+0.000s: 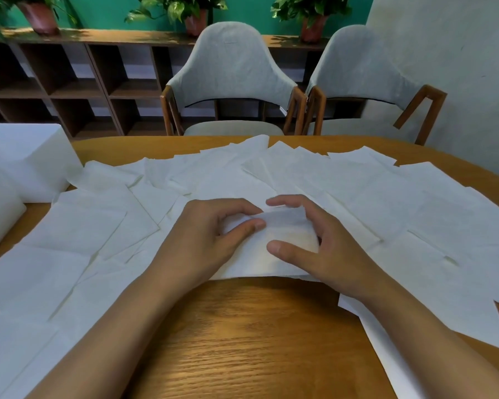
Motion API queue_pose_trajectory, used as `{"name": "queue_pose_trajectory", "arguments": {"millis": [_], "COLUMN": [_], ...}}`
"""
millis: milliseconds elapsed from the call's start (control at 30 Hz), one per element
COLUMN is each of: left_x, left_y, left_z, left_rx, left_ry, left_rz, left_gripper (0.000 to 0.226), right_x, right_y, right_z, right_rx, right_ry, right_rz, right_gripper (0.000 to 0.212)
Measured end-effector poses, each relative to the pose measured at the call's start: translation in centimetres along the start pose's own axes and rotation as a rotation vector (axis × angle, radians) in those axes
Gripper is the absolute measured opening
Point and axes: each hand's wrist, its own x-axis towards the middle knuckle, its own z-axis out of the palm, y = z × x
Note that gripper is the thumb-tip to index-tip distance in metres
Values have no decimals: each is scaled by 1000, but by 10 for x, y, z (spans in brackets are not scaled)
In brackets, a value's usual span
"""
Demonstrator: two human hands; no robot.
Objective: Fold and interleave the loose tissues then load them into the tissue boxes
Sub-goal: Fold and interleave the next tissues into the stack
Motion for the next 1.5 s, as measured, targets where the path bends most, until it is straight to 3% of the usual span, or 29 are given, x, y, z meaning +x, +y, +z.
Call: {"name": "queue_pose_trajectory", "arguments": {"millis": [167, 367, 500, 600, 667, 733, 800, 967, 1100, 1267, 1400, 1500], "left_x": [0, 2, 0, 1, 3, 3, 2, 1, 1, -5, -5, -4], "left_y": [0, 2, 0, -3, -1, 0, 3, 2, -8, -20, -24, -21], "left_z": [3, 5, 11, 11, 8, 8, 9, 12, 18, 26, 36, 39], "left_rx": [-32, -75, -55, -47, -191, -366, -421, -418, -132, 180, 247, 232], "left_ry": [39, 49, 79, 130, 57, -3, 19, 146, 156, -109, -149, -137], "left_rz": [8, -70, -62, -122, -260, -320, -303, -249, -137, 137, 169, 198], "left_gripper": [23, 18, 35, 62, 68, 59, 53, 65, 74, 34, 47, 39], "right_x": [-2, 1, 2, 4, 6, 8, 8, 5, 10, 13, 13, 14], "right_y": [-3, -1, -1, -2, -3, -2, -3, 2, 11, 17, 17, 17], "right_z": [7, 5, 5, 1, -3, -6, -8, -12, -16, -23, -23, -24], "right_rx": [-13, 83, 141, 215, 230, 248, 279, 198, 148, 121, 104, 88], "right_ry": [8, 52, 83, 164, 238, 284, 275, 129, 276, 375, 396, 389], "right_rz": [-28, -16, -36, -59, -67, -62, -49, -25, 13, 48, 47, 45], "right_gripper": [73, 65, 65, 64, 60, 54, 47, 26, 28, 27, 26, 26]}}
